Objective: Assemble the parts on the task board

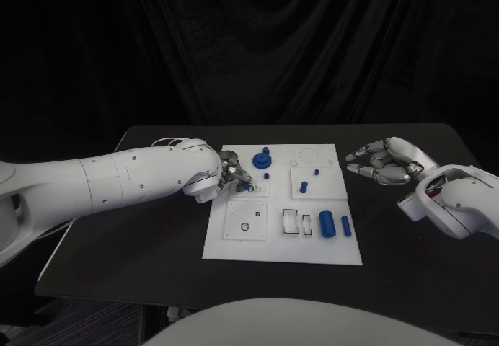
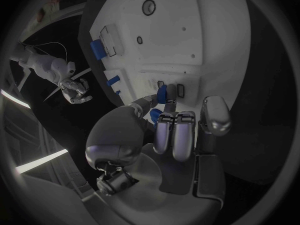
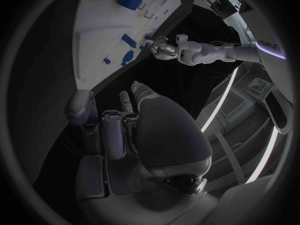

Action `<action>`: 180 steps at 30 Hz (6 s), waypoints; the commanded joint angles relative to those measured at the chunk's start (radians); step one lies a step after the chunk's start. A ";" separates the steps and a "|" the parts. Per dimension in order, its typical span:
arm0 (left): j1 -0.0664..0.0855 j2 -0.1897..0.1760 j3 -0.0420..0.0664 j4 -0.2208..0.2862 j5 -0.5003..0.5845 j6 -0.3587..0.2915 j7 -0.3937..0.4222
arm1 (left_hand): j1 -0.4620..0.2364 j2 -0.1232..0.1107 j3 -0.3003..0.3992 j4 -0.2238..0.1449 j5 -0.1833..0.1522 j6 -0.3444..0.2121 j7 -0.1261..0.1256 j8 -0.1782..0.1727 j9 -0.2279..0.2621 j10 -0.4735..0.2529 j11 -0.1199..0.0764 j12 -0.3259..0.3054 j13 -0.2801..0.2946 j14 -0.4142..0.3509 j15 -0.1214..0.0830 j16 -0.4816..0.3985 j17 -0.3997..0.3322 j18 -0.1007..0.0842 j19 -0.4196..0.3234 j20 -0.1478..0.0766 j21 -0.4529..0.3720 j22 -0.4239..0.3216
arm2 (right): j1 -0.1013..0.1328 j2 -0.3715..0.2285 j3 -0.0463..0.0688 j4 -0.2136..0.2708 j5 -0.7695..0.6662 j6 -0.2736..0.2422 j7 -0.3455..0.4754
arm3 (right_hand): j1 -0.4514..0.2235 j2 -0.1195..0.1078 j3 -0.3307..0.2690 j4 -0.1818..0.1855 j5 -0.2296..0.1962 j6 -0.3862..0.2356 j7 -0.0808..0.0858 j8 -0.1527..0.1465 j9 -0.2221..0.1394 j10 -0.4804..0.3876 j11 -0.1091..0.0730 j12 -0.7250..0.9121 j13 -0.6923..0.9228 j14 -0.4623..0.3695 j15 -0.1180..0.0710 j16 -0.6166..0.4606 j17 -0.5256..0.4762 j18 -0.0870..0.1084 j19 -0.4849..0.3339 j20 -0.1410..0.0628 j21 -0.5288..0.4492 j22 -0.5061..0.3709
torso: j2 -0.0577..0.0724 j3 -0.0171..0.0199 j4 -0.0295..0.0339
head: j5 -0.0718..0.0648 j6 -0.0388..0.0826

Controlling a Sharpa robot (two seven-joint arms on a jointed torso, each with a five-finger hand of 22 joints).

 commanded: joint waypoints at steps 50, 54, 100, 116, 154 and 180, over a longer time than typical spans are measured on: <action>-0.029 0.002 0.000 -0.001 -0.003 0.001 -0.001 | -0.054 -0.024 -0.179 0.151 -0.198 -0.013 0.008 -0.053 0.004 0.061 0.019 -0.026 0.222 0.066 0.014 -0.040 0.136 0.026 -0.015 0.005 -0.051 -0.023 | -0.004 -0.001 0.001 -0.003 0.001 0.010 -0.019 | 0.004 -0.001 0.004 0.002 0.004 -0.003 0.005 0.000 -0.003 0.030 0.005 -0.005 0.192 0.050 0.008 -0.004 0.130 0.003 -0.009 0.000 -0.008 0.125 | 0.000 0.0005 -0.0007 | -0.001 0.000; -0.029 0.000 0.000 -0.001 -0.003 -0.002 -0.001 | -0.051 -0.024 -0.193 0.159 -0.197 -0.024 0.011 -0.056 0.007 0.063 0.020 -0.025 0.224 0.067 0.015 -0.039 0.138 0.026 -0.016 0.006 -0.053 -0.023 | -0.004 -0.002 0.001 -0.003 0.001 0.010 -0.020 | 0.004 -0.001 0.004 0.002 0.004 -0.003 0.005 0.000 -0.003 0.030 0.005 -0.005 0.192 0.050 0.008 -0.004 0.130 0.003 -0.009 0.000 -0.008 0.125 | 0.000 0.0004 -0.0003 | -0.001 0.000; -0.029 -0.023 0.000 0.005 -0.003 -0.007 0.088 | 0.082 0.006 -0.345 0.213 -0.186 -0.107 -0.020 0.172 0.378 0.082 -0.004 -0.007 0.243 0.080 -0.005 -0.020 0.179 0.019 0.014 -0.012 -0.049 0.039 | -0.009 -0.003 0.001 -0.006 0.001 0.017 -0.023 | 0.000 -0.003 0.002 0.004 0.004 -0.002 0.005 0.001 -0.004 0.030 0.005 -0.005 0.192 0.050 0.009 -0.004 0.130 0.003 -0.010 0.001 -0.010 0.124 | 0.000 0.0003 -0.0006 | 0.002 0.000; -0.030 -0.032 0.000 0.012 -0.003 -0.027 0.108 | 0.060 0.007 -0.382 0.233 -0.212 -0.131 -0.008 0.154 0.384 0.078 0.005 -0.011 0.240 0.078 0.002 -0.024 0.174 0.020 0.009 -0.007 -0.058 0.041 | -0.012 -0.004 0.001 -0.006 0.001 0.019 -0.025 | -0.001 -0.003 0.002 0.005 0.004 -0.001 0.004 0.002 -0.004 0.029 0.005 -0.005 0.192 0.050 0.009 -0.005 0.129 0.004 -0.011 0.001 -0.012 0.123 | -0.001 0.0002 -0.0007 | 0.000 0.000; 0.024 -0.080 0.001 0.101 -0.003 -0.113 0.078 | 0.077 0.042 -0.423 0.289 -0.148 -0.130 -0.002 0.103 0.344 0.086 0.011 -0.003 0.248 0.081 0.009 -0.019 0.182 0.020 0.017 0.002 -0.062 0.059 | -0.012 -0.013 0.001 0.000 0.001 0.020 -0.037 | -0.008 0.001 0.001 0.011 0.005 0.003 0.004 0.005 -0.005 0.029 0.005 -0.005 0.191 0.050 0.009 -0.005 0.128 0.004 -0.011 0.001 -0.013 0.123 | 0.000 -0.0002 -0.0003 | -0.006 0.000; 0.242 0.089 0.000 -0.118 0.044 0.524 -0.159 | 0.150 0.042 -0.387 0.211 -0.188 -0.077 -0.018 0.090 0.336 0.104 -0.004 0.015 0.263 0.106 -0.005 0.023 0.263 0.001 0.074 -0.012 0.002 0.145 | -0.012 0.005 0.001 -0.002 0.004 0.007 -0.021 | -0.013 0.002 0.001 0.015 0.009 0.006 0.003 0.007 -0.005 0.033 0.004 -0.004 0.195 0.052 0.008 -0.003 0.132 0.003 -0.009 0.001 -0.008 0.125 | -0.001 0.0025 -0.0006 | -0.006 0.000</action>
